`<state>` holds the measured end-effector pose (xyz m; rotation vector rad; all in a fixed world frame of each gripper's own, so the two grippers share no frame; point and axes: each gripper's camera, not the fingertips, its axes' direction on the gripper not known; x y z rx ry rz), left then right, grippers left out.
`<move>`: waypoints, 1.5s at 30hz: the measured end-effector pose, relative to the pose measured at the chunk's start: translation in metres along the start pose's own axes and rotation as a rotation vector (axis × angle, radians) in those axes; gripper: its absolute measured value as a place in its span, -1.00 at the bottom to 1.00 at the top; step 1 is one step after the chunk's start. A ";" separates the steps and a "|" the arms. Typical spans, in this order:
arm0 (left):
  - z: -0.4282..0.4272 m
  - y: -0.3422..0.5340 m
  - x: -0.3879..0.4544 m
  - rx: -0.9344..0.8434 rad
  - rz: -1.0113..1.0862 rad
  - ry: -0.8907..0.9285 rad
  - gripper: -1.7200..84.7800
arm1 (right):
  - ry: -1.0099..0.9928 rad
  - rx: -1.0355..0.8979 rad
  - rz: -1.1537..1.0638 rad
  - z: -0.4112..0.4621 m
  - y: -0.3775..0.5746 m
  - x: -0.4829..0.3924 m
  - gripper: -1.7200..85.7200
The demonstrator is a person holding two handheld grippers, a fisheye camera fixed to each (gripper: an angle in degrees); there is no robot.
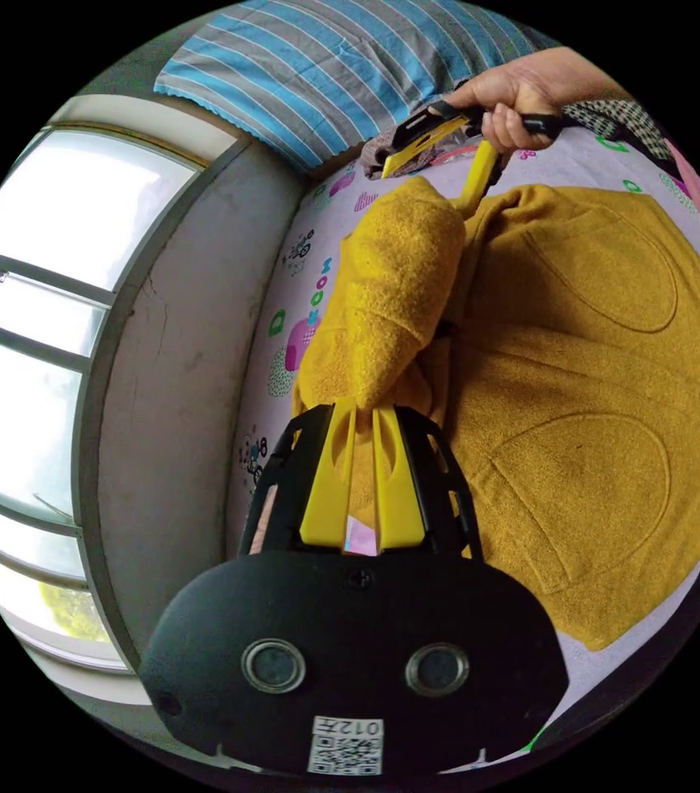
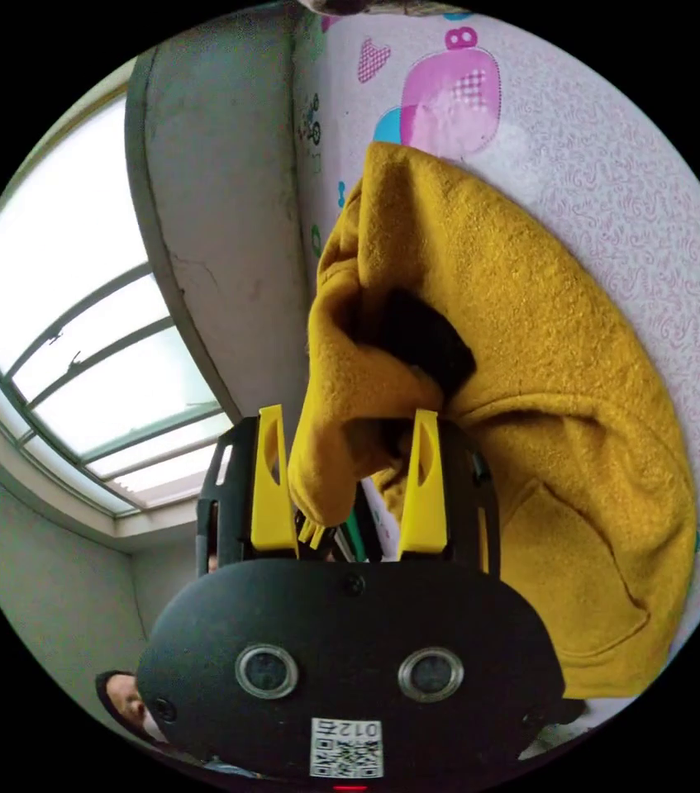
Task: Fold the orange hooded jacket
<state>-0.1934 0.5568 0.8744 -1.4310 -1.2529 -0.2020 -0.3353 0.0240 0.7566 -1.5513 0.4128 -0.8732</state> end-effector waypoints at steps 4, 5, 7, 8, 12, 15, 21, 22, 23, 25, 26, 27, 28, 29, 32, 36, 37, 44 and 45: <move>0.007 0.002 -0.001 -0.002 0.037 0.005 -0.94 | 0.108 -0.008 -0.017 0.012 -0.029 -0.002 -0.76; 0.009 0.003 -0.003 0.000 0.046 0.004 -0.94 | 0.184 0.006 -0.130 0.014 -0.033 -0.018 -0.79; 0.011 0.004 -0.006 0.011 0.049 0.007 -0.94 | 0.310 0.031 -0.397 0.018 -0.026 -0.051 -0.82; 0.014 0.005 -0.005 0.015 0.045 0.009 -0.94 | 0.427 0.046 -0.608 0.025 -0.013 -0.069 -0.82; 0.030 0.012 0.016 0.018 0.034 0.037 -0.94 | 0.674 -0.015 -0.770 0.052 0.009 -0.037 -0.83; 0.041 0.017 0.028 0.011 0.052 0.074 -0.94 | 0.548 -0.087 -0.521 0.053 0.003 0.026 -0.81; 0.062 0.033 0.015 0.012 0.011 0.031 -0.94 | 0.546 0.028 -0.647 0.042 0.060 0.010 -0.74; 0.064 0.034 0.012 0.012 0.008 0.033 -0.94 | 0.623 0.027 -0.784 0.053 0.087 -0.007 -0.68; 0.070 0.037 0.005 0.011 0.008 0.044 -0.94 | 0.663 0.002 -0.924 0.068 0.114 -0.021 -0.64; 0.082 0.043 -0.006 0.010 0.009 0.058 -0.93 | 0.741 -0.044 -1.148 0.100 0.157 -0.037 -0.59; 0.085 0.045 -0.008 0.009 0.012 0.061 -0.93 | 0.800 -0.060 -1.295 0.124 0.183 -0.043 -0.57; 0.092 0.049 -0.013 0.003 0.011 0.067 -0.93 | 0.825 -0.069 -1.365 0.137 0.195 -0.044 -0.57; 0.095 0.051 -0.016 0.000 0.008 0.072 -0.93 | 0.879 -0.090 -1.485 0.162 0.216 -0.045 -0.55; 0.103 0.055 -0.022 -0.006 -0.002 0.085 -0.92 | 0.934 -0.127 -1.590 0.188 0.232 -0.042 -0.56; 0.121 0.067 -0.043 -0.019 -0.067 0.134 -0.90 | 1.100 -0.225 -1.761 0.247 0.255 -0.021 -0.69; 0.148 0.102 -0.088 -0.063 -0.287 0.227 -0.84 | 1.216 -0.173 -1.765 0.271 0.251 -0.014 -0.84; 0.152 0.110 -0.098 -0.068 -0.350 0.253 -0.83 | 1.154 -0.190 -1.700 0.267 0.245 -0.023 -0.85; 0.264 0.248 -0.168 -0.009 -1.186 1.060 -0.69 | 0.952 -0.214 -1.502 0.244 0.216 -0.036 -0.85; 0.283 0.260 -0.166 0.011 -1.254 1.171 -0.67 | 0.949 -0.213 -1.503 0.244 0.216 -0.035 -0.85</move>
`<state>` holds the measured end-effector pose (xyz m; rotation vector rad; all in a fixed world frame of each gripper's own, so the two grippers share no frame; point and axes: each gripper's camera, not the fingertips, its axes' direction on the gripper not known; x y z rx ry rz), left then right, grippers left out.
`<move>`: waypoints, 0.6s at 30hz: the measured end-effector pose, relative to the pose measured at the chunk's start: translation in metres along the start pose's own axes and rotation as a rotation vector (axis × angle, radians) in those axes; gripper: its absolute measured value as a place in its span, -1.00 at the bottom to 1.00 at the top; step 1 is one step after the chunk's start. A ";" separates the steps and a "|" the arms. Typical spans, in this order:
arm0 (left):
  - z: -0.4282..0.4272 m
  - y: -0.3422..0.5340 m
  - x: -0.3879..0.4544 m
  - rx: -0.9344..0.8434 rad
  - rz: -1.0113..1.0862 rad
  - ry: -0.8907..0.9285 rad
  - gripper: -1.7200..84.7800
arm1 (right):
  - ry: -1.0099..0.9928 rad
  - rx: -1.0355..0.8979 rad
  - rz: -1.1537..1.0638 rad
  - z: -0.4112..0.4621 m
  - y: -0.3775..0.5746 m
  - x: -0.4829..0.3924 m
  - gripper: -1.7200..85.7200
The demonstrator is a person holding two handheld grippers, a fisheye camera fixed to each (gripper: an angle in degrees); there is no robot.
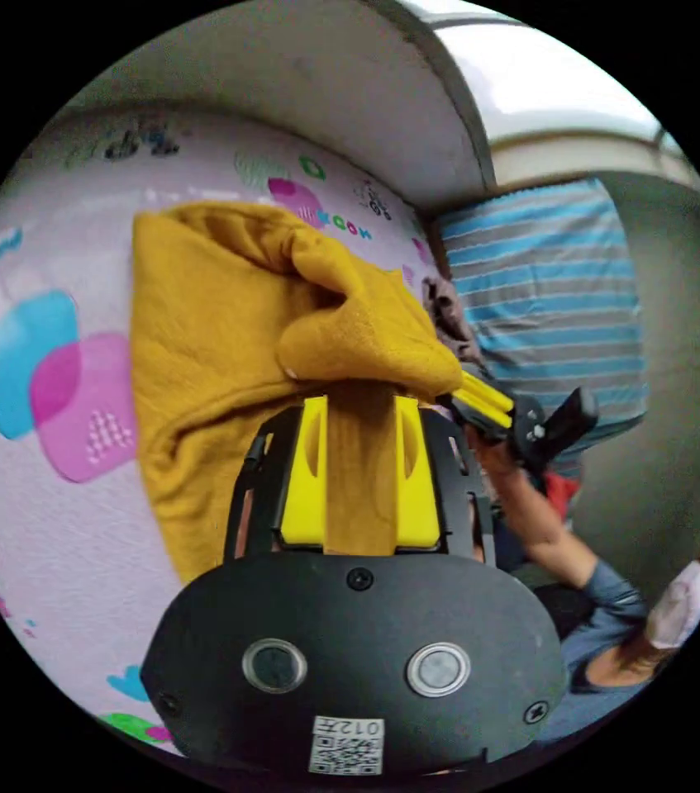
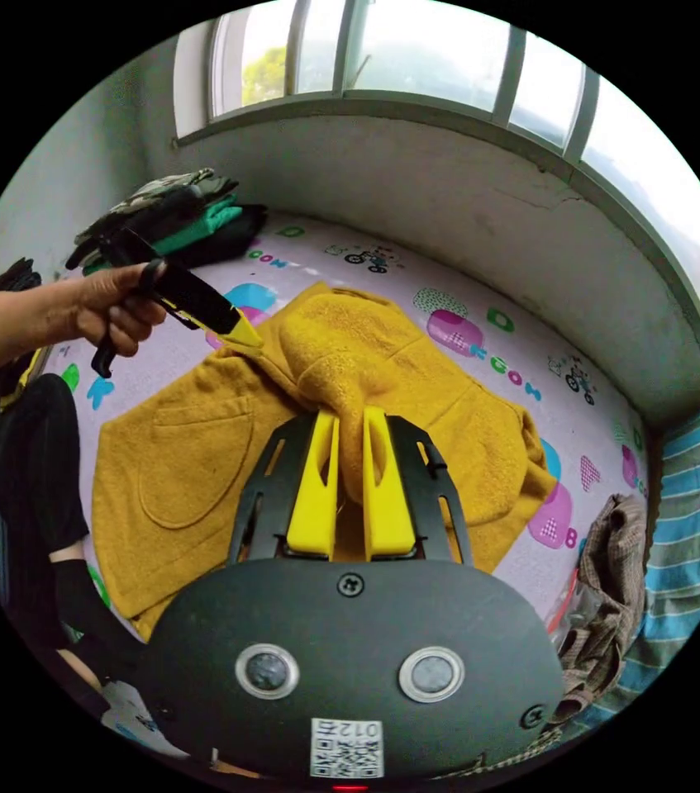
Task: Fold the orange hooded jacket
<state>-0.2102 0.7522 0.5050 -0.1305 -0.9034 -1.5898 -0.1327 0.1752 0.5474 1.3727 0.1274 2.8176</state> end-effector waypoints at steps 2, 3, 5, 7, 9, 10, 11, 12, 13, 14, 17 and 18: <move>0.006 -0.006 -0.030 0.005 -0.095 0.151 -0.63 | 0.016 -0.003 -0.030 0.002 0.000 -0.004 -0.85; 0.008 -0.008 -0.048 0.043 -0.163 0.231 -0.60 | 0.020 -0.005 -0.038 0.003 0.001 -0.005 -0.85; 0.009 -0.010 -0.074 0.114 -0.260 0.308 -0.56 | 0.011 -0.007 -0.035 0.004 0.002 -0.002 -0.86; 0.012 -0.011 -0.096 0.170 -0.362 0.367 -0.53 | 0.000 -0.003 -0.024 0.004 0.002 0.002 -0.86; 0.022 -0.017 -0.114 0.174 -0.443 0.386 -0.51 | 0.000 -0.003 -0.029 0.004 0.001 0.003 -0.86; 0.027 -0.022 -0.119 0.166 -0.467 0.369 -0.52 | 0.009 -0.005 -0.040 0.003 0.001 0.003 -0.87; 0.029 -0.024 -0.121 0.160 -0.476 0.363 -0.52 | 0.019 -0.006 -0.053 0.003 0.000 0.002 -0.87; 0.034 -0.030 -0.126 0.159 -0.495 0.366 -0.53 | 0.024 -0.006 -0.060 0.002 0.000 0.002 -0.87; 0.036 -0.032 -0.129 0.164 -0.506 0.375 -0.54 | 0.031 -0.006 -0.069 0.001 -0.001 0.002 -0.87; 0.039 -0.038 -0.134 0.180 -0.523 0.391 -0.57 | 0.035 -0.005 -0.077 0.000 -0.001 0.003 -0.87; 0.035 -0.052 -0.136 0.223 -0.494 0.356 -0.69 | 0.051 0.010 -0.102 -0.006 -0.003 0.006 -0.89; 0.025 -0.059 -0.128 0.237 -0.445 0.315 -0.74 | 0.057 0.014 -0.118 -0.007 -0.003 0.005 -0.89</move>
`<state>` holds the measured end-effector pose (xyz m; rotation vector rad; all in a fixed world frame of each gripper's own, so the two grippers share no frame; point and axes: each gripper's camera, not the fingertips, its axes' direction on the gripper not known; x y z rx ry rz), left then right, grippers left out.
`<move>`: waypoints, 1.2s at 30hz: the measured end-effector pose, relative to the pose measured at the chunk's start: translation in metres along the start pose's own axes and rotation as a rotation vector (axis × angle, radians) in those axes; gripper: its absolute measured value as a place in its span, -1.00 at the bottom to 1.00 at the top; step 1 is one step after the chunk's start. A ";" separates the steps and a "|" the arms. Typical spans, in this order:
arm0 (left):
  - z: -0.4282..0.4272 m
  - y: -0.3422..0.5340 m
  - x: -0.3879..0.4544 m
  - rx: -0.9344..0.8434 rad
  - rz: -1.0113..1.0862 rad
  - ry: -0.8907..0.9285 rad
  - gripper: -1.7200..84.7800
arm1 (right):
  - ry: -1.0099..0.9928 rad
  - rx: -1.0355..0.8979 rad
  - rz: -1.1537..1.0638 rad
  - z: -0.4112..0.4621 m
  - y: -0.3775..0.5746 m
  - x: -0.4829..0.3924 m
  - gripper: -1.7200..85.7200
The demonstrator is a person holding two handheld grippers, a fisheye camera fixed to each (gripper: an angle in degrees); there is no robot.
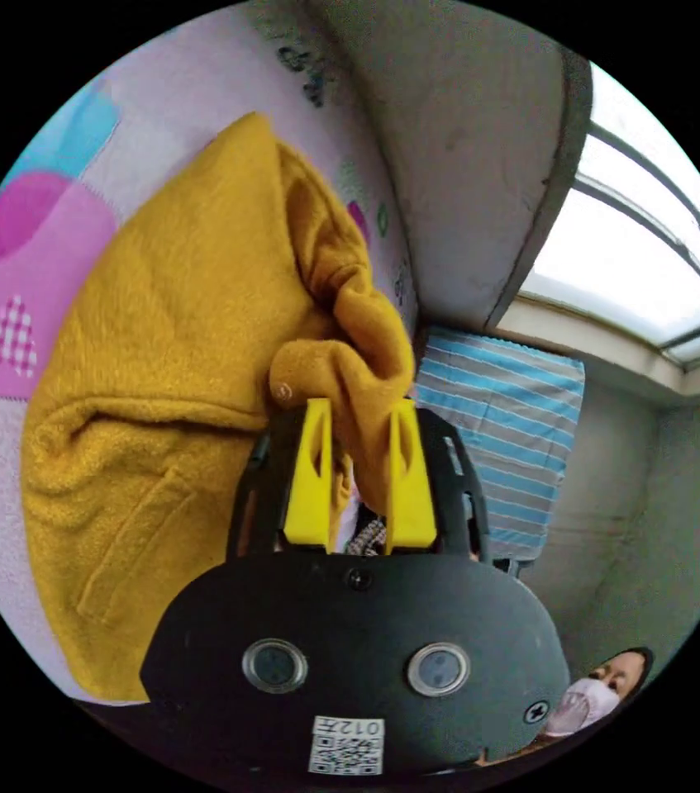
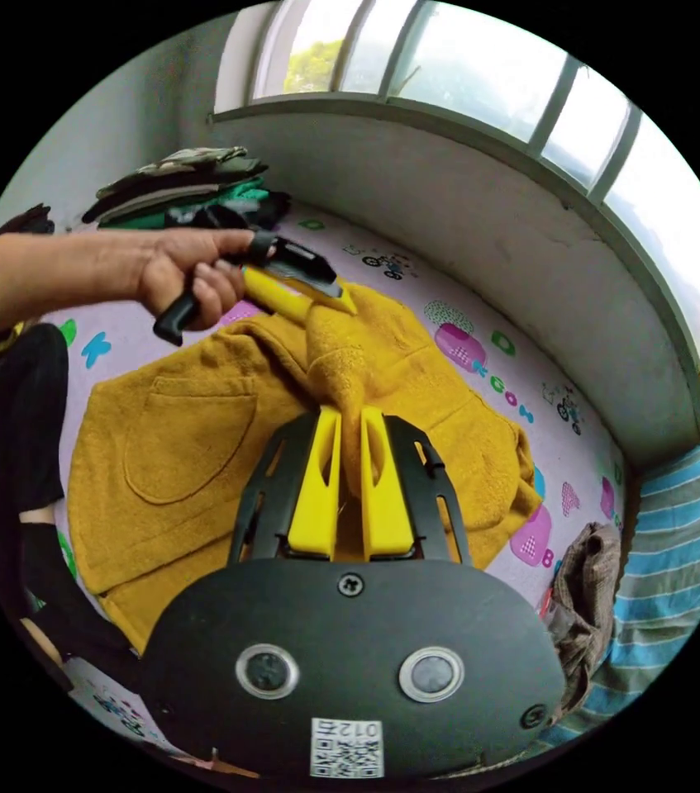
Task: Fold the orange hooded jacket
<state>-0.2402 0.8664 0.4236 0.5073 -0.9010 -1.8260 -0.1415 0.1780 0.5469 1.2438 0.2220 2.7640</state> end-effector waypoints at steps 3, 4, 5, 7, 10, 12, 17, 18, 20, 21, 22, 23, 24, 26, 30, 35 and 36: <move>-0.004 -0.004 0.047 -0.005 0.307 -0.222 -0.79 | 0.004 -0.012 -0.076 0.004 0.000 -0.006 -0.88; -0.001 -0.003 0.053 -0.018 0.364 -0.291 -0.80 | -0.001 -0.055 -0.113 0.015 0.002 -0.012 -0.87; 0.012 -0.002 0.057 -0.069 0.477 -0.443 -0.81 | 0.024 -0.123 -0.167 0.031 0.007 -0.019 -0.86; 0.036 0.002 0.046 -0.174 0.582 -0.693 -0.82 | 0.049 -0.191 -0.206 0.049 0.015 -0.025 -0.82; 0.039 0.008 0.017 -0.163 0.562 -0.586 -0.83 | 0.004 -0.198 -0.132 0.045 0.020 -0.010 -0.77; 0.037 0.010 0.011 -0.146 0.555 -0.535 -0.84 | -0.027 -0.147 -0.085 0.021 0.021 0.006 -0.77; 0.040 0.012 0.005 -0.156 0.543 -0.488 -0.83 | -0.095 -0.009 0.370 -0.046 0.056 0.115 -0.76; 0.041 0.012 0.005 -0.156 0.541 -0.484 -0.82 | -0.114 -0.005 0.457 -0.049 0.064 0.134 -0.73; 0.043 0.014 0.005 -0.157 0.541 -0.472 -0.81 | -0.289 0.032 0.819 -0.051 0.104 0.212 -0.65; 0.043 0.014 0.004 -0.159 0.535 -0.449 -0.80 | -0.356 0.048 0.896 -0.049 0.115 0.228 -0.63; 0.044 0.014 0.003 -0.168 0.523 -0.421 -0.78 | -0.474 0.084 1.018 -0.043 0.134 0.256 -0.61; 0.044 0.014 0.003 -0.172 0.516 -0.410 -0.77 | -0.516 0.112 1.087 -0.040 0.147 0.274 -0.60; 0.043 0.016 0.003 -0.176 0.513 -0.384 -0.76 | -0.521 0.110 1.111 -0.038 0.151 0.281 -0.59; 0.041 0.017 0.002 -0.186 0.498 -0.337 -0.74 | -0.566 0.111 1.152 -0.032 0.156 0.300 -0.59; 0.037 0.017 -0.001 -0.171 0.427 -0.229 -0.75 | -0.634 0.112 1.177 -0.023 0.155 0.317 -0.80; 0.034 0.030 0.019 -0.067 0.402 -0.305 -0.80 | -0.617 0.154 1.087 -0.053 0.148 0.328 -0.86; 0.034 0.036 0.025 -0.043 0.400 -0.334 -0.81 | -0.610 0.145 1.071 -0.057 0.147 0.328 -0.86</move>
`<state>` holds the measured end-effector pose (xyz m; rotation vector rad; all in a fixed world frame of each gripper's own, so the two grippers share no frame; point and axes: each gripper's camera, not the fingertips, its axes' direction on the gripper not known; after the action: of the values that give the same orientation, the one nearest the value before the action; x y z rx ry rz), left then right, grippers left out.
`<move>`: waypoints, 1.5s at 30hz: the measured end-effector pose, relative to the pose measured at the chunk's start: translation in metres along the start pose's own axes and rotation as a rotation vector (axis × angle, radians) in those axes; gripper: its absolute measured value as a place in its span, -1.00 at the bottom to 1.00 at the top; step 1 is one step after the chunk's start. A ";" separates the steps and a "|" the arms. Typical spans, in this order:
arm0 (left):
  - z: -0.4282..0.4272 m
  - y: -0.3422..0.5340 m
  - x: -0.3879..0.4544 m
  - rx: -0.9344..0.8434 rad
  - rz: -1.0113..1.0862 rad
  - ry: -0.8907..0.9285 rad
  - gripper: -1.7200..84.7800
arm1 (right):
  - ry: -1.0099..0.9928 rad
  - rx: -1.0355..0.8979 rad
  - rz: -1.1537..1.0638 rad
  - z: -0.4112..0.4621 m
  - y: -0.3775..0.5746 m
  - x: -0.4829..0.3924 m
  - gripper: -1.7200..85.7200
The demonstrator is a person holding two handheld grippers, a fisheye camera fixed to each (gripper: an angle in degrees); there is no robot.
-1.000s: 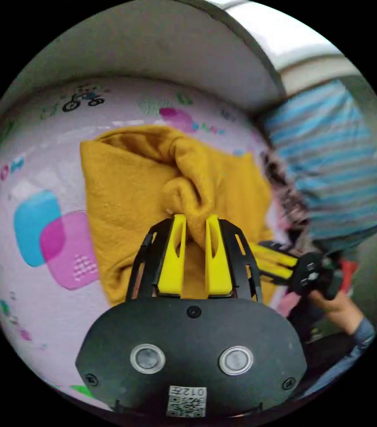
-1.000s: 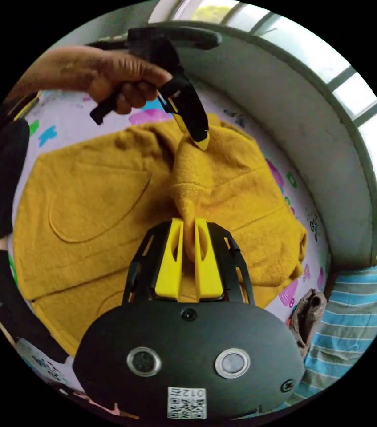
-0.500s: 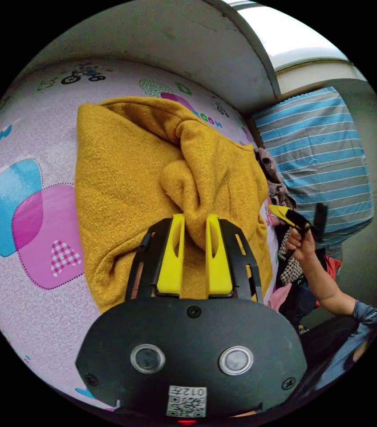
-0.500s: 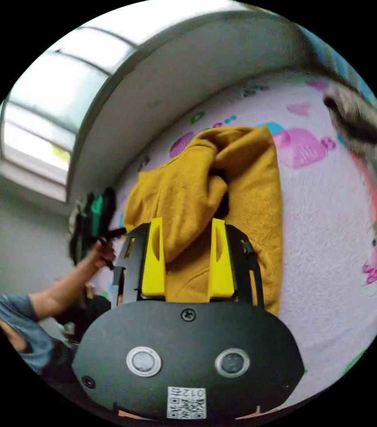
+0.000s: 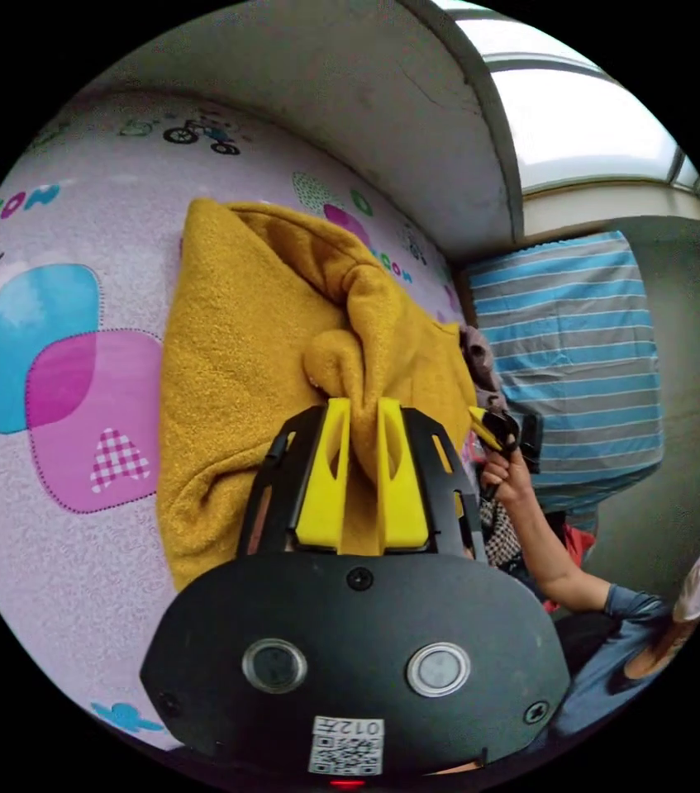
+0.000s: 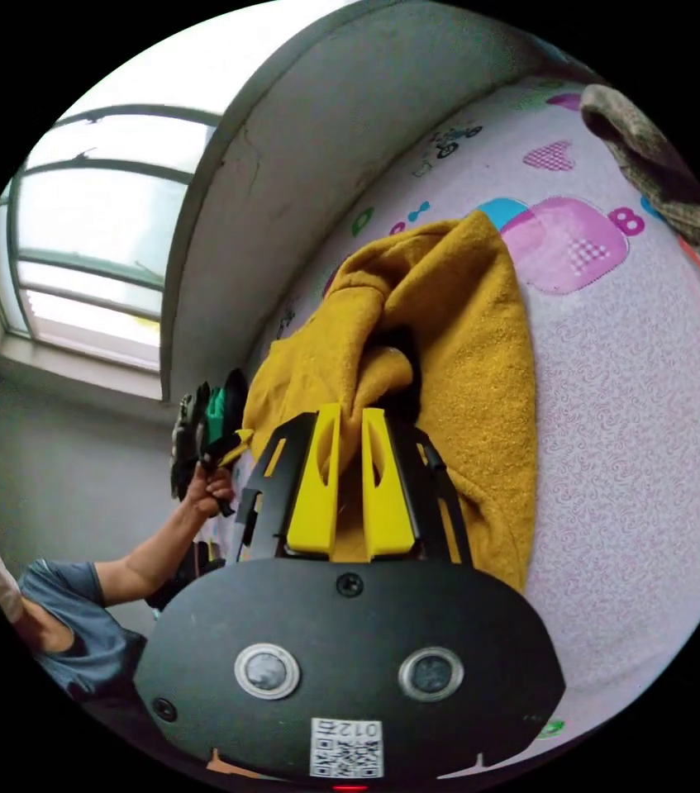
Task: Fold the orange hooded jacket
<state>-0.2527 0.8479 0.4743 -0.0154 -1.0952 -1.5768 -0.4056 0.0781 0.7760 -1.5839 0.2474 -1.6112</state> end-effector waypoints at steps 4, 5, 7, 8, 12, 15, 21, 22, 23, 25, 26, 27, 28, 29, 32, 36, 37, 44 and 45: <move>0.021 0.012 0.015 -0.091 0.049 -0.137 -0.82 | 0.123 -0.073 -0.010 0.007 0.004 0.016 -0.86; 0.024 0.013 0.018 -0.098 0.065 -0.152 -0.83 | 0.134 -0.064 -0.016 0.011 0.004 0.020 -0.85; 0.027 0.017 0.035 -0.090 0.150 -0.209 -0.84 | 0.161 -0.055 -0.056 0.015 0.003 0.015 -0.85; 0.027 0.018 0.038 -0.091 0.158 -0.214 -0.84 | 0.172 -0.054 -0.065 0.014 0.001 0.011 -0.84; 0.009 0.031 0.061 -0.066 0.177 -0.182 -0.88 | 0.151 -0.084 -0.069 -0.001 -0.001 -0.001 -0.78; -0.025 0.046 0.097 0.028 0.242 -0.284 -0.90 | 0.219 -0.032 -0.134 -0.028 0.006 -0.026 -0.79; -0.024 0.031 0.204 0.171 0.476 -0.386 -0.93 | 0.295 0.084 -0.369 -0.042 -0.015 -0.103 -0.86; -0.005 0.023 0.221 0.143 0.509 -0.410 -0.94 | 0.289 0.084 -0.403 -0.030 -0.023 -0.114 -0.90; 0.006 0.020 0.227 0.128 0.522 -0.429 -0.94 | 0.290 0.079 -0.427 -0.015 -0.029 -0.120 -0.93; 0.035 0.016 0.236 0.091 0.544 -0.492 -0.95 | 0.325 0.052 -0.433 0.008 -0.036 -0.119 -0.96; 0.053 0.014 0.232 0.059 0.538 -0.554 -0.95 | 0.366 0.014 -0.425 0.024 -0.040 -0.111 -0.97; 0.070 0.014 0.222 0.011 0.522 -0.627 -0.96 | 0.383 -0.013 -0.428 0.032 -0.042 -0.106 -0.97; 0.077 0.014 0.217 -0.016 0.523 -0.643 -0.96 | 0.364 -0.019 -0.451 0.039 -0.042 -0.096 -0.98; 0.086 0.019 0.208 -0.037 0.542 -0.633 -0.96 | 0.317 0.025 -0.437 0.037 -0.040 -0.090 -0.98; 0.088 0.024 0.210 -0.002 0.543 -0.612 -0.96 | 0.320 0.017 -0.446 0.042 -0.041 -0.097 -0.98; 0.067 0.021 0.227 -0.008 0.508 -0.565 -0.96 | 0.315 -0.046 -0.476 0.034 -0.047 -0.123 -0.97; 0.053 0.024 0.240 0.036 0.510 -0.578 -0.96 | 0.319 -0.027 -0.513 0.024 -0.046 -0.133 -0.95; 0.044 0.051 0.322 0.044 0.702 -0.399 -0.96 | 0.643 -0.103 -0.685 0.019 -0.093 -0.167 -0.72; 0.059 0.056 0.330 -0.011 0.738 -0.382 -0.96 | 0.649 -0.133 -0.697 0.023 -0.099 -0.168 -0.71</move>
<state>-0.3532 0.6376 0.7221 -0.6771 -1.1856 -0.9238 -0.4526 0.2617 0.7227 -1.2502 0.1436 -2.6883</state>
